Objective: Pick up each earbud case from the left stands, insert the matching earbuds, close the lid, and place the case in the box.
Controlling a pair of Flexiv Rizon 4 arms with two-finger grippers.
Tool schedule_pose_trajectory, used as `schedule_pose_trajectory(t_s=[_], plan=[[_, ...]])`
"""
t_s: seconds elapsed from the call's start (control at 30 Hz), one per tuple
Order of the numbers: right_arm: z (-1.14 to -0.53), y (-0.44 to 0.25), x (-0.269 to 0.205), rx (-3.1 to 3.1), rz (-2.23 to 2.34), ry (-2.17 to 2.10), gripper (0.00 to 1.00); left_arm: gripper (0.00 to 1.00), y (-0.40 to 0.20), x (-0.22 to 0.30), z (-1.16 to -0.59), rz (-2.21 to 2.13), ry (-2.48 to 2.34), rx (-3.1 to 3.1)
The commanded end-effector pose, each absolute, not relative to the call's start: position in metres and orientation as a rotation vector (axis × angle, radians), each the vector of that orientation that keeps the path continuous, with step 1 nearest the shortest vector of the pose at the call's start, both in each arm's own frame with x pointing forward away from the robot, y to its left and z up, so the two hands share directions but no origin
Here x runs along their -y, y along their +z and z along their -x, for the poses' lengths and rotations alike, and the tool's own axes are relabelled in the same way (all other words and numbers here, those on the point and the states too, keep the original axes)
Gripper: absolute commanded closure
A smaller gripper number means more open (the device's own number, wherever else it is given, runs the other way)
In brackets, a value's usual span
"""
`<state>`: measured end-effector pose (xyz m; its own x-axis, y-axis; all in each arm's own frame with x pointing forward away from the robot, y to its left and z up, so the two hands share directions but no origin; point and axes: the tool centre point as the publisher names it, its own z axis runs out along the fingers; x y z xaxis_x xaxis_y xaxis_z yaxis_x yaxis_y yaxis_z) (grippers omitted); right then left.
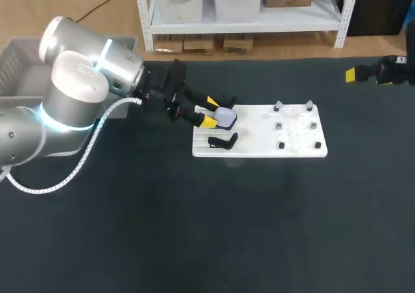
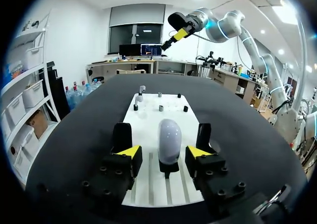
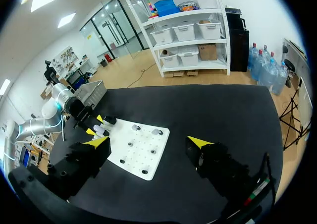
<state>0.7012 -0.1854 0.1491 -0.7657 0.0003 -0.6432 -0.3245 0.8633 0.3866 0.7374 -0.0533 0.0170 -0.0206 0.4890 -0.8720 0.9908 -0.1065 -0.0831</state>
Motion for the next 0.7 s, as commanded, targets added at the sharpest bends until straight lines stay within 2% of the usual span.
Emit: schedule_pose_trajectory(t_s=[0.03,0.23,0.4,0.7], plan=[[-0.7008,0.1492,0.1852,-2.372,0.233,0.641,0.0,0.43,0.0135,0.0567,-0.7404,-1.656,-1.073,-1.553],[-0.7008,0.1492,0.1852,-2.372,0.233,0.641,0.0,0.44,0.0126,0.0606,-0.7384,-1.647,-1.084,-1.547],[-0.7008,0.1492,0.1852,-2.372,0.233,0.641,0.0,0.53,0.0159,0.0629,-0.7371,-1.62,-1.08,-1.532],[-0.7008,0.1492,0.1852,-2.372,0.233,0.641,0.0,0.52,0.0146,0.0643,-0.7329,-1.625,-1.09,-1.517]])
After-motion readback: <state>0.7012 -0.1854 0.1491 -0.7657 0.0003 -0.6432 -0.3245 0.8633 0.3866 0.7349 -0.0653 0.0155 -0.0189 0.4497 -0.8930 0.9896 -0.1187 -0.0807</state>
